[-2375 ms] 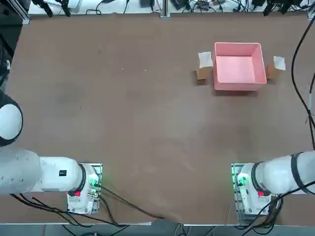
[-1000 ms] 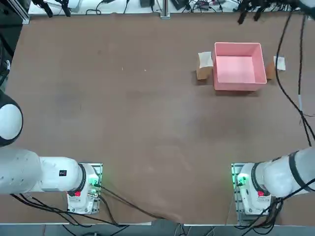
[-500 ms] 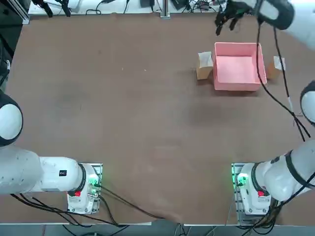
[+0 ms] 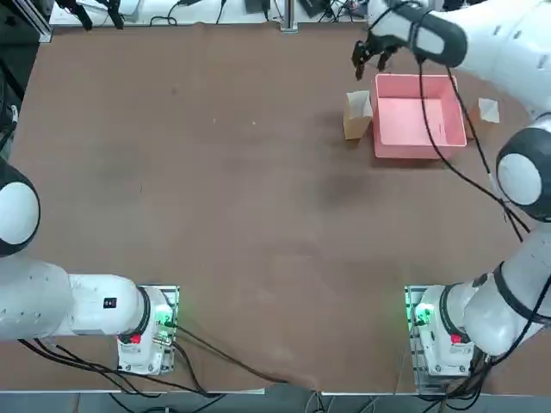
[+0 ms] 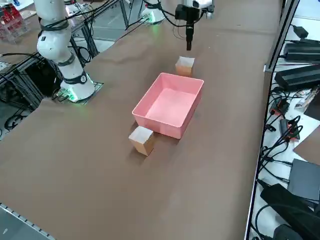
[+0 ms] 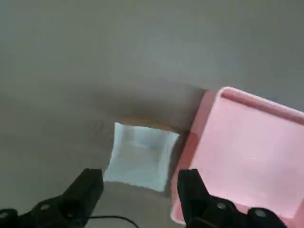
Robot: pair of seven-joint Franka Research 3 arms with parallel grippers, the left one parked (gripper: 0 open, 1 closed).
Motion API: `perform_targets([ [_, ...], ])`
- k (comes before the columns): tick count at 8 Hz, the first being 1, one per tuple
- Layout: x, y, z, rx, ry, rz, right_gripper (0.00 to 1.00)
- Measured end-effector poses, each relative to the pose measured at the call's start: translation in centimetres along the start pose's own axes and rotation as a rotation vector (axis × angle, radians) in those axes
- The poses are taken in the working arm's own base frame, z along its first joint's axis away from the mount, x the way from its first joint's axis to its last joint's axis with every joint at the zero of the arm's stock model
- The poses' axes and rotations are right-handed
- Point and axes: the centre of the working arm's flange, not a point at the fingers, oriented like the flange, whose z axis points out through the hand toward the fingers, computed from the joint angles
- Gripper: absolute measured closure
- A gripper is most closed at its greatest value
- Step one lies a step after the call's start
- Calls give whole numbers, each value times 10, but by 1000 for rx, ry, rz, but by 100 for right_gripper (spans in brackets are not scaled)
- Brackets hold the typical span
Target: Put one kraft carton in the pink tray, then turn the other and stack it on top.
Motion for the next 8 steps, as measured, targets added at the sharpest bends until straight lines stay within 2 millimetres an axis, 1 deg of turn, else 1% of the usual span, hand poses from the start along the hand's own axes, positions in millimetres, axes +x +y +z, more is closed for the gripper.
perform_targets([
  [1, 2, -14, 19, -7, -20, -9, 11],
  [2, 4, -24, 37, -14, -34, -20, 12],
  [4, 5, -35, 67, -25, -67, -35, 12],
  [7, 5, -45, 100, -40, -110, -50, 22],
  [8, 4, -49, 109, -44, -121, -57, 42],
])
